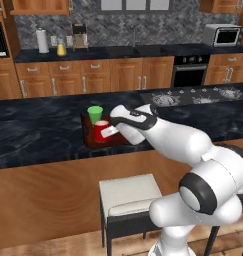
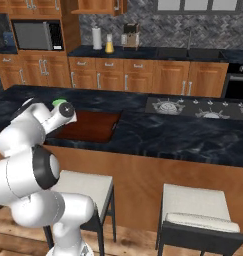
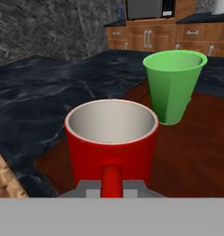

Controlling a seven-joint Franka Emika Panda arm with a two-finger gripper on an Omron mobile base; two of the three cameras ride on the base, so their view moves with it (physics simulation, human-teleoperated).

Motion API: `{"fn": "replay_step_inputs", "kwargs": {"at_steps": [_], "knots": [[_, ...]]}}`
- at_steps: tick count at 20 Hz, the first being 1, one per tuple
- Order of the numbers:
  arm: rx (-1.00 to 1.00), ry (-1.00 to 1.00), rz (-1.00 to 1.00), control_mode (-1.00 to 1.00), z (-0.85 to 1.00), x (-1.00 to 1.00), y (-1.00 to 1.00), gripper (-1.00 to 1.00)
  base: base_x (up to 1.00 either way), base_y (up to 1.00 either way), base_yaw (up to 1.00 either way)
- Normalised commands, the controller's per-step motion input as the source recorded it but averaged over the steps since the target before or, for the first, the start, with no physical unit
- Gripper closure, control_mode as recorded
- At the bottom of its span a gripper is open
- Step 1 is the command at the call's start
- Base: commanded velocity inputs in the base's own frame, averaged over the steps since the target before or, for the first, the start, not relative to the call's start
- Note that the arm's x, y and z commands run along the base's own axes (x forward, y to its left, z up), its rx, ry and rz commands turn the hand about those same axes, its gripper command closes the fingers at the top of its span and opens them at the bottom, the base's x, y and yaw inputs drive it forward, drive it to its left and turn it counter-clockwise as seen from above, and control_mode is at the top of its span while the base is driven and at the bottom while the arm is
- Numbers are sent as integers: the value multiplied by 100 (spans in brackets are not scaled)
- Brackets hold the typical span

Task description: There is a tray on the dining counter. Grab the cup, mug, and pitcher and place them on the tray. The pitcher may be placed next to the tray if it cannot fit the tray.

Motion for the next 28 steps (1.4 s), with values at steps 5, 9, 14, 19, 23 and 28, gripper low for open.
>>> {"fn": "replay_step_inputs", "kwargs": {"at_steps": [5,9,14,19,23,28], "knots": [[0,0,0,-100,-9,20,0,100,0,0,0],[0,0,0,-100,-8,20,4,100,0,0,0],[0,0,0,-100,-11,23,6,100,0,0,0],[0,0,0,-100,-8,9,6,100,0,0,0],[0,0,0,-100,0,0,0,100,0,0,0],[0,0,0,-100,0,0,0,100,0,0,0]]}}
